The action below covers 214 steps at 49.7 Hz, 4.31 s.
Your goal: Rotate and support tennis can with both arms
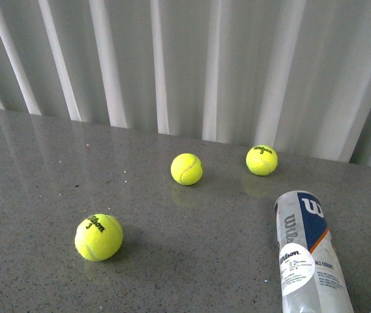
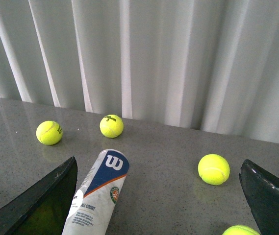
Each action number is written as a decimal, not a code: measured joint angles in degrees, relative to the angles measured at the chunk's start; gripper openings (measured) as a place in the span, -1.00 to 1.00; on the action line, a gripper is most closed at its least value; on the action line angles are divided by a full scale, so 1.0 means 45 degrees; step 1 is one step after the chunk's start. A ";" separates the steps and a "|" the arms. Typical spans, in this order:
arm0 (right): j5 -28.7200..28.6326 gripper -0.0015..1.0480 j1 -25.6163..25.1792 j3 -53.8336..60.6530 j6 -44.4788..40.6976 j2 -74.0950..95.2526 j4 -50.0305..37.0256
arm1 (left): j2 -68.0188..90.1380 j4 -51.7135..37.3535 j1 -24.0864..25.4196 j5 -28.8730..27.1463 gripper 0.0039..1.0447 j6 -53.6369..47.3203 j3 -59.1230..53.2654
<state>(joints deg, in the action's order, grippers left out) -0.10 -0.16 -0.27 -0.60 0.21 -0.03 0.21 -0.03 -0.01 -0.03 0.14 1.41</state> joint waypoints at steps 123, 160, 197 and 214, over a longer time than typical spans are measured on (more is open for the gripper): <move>-0.2259 0.87 0.1477 -1.3464 0.3682 2.5854 0.1277 | -0.0005 0.0000 0.0000 0.0000 0.88 0.0000 0.0000; -0.2200 -0.43 0.1418 -1.3187 0.2157 2.5670 0.0549 | -0.0005 0.0000 0.0000 0.0000 0.88 0.0000 0.0000; -0.3711 -0.77 0.0792 -1.1560 -1.4416 2.2124 0.2030 | -0.0005 0.0000 0.0000 0.0000 0.88 0.0000 0.0000; -0.4041 -0.77 0.1773 -1.2041 -1.6334 2.4159 0.0423 | -0.0005 0.0000 0.0000 -0.0005 0.88 0.0000 0.0000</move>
<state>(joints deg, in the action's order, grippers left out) -18.28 7.81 -54.46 -74.11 108.92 1.87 0.19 -0.03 -0.01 -0.05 0.14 1.41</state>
